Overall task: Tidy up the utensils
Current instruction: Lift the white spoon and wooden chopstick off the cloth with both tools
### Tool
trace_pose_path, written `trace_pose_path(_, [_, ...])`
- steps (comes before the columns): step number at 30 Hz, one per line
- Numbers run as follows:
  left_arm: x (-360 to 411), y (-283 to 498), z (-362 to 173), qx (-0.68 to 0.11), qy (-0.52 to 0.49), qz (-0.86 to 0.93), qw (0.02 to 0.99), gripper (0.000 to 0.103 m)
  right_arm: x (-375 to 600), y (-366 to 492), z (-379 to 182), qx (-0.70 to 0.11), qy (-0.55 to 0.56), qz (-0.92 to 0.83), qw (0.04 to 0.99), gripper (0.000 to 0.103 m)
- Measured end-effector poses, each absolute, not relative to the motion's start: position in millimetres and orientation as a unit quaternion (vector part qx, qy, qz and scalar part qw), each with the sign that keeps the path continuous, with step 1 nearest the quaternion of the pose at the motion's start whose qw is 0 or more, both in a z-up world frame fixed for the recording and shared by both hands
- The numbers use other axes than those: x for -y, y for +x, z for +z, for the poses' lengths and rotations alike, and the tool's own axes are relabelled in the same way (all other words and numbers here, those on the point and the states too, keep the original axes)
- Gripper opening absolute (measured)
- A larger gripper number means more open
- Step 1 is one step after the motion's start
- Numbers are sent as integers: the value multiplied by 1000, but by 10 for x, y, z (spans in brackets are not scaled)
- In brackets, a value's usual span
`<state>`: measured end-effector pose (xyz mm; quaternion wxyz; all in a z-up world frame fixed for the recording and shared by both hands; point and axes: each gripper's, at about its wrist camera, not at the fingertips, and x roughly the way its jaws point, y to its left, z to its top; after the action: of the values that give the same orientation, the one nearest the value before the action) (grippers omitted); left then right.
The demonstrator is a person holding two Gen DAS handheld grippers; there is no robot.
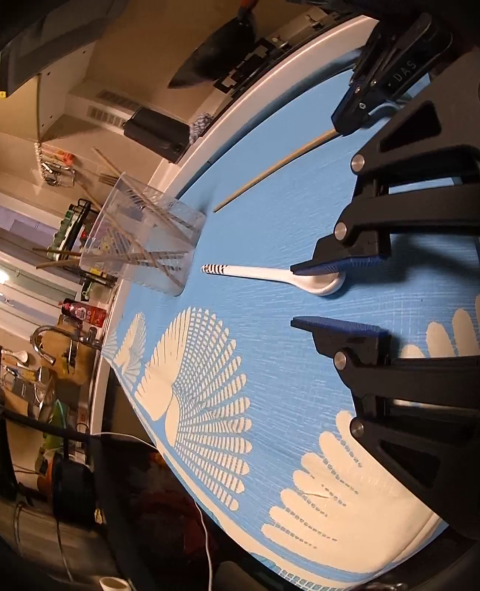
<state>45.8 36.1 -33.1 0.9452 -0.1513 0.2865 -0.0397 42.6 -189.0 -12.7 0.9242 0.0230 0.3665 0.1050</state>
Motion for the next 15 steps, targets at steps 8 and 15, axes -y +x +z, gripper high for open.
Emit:
trace_pose_path(8, [-197,434,-341,-283,-94,-32,954,17,1887,425,-125,-365,21,103,925,8])
trace_pose_path(15, [-144,403,-343,-276,-61,-24,959,14,1889,420,-111,-366,22,101,925,7])
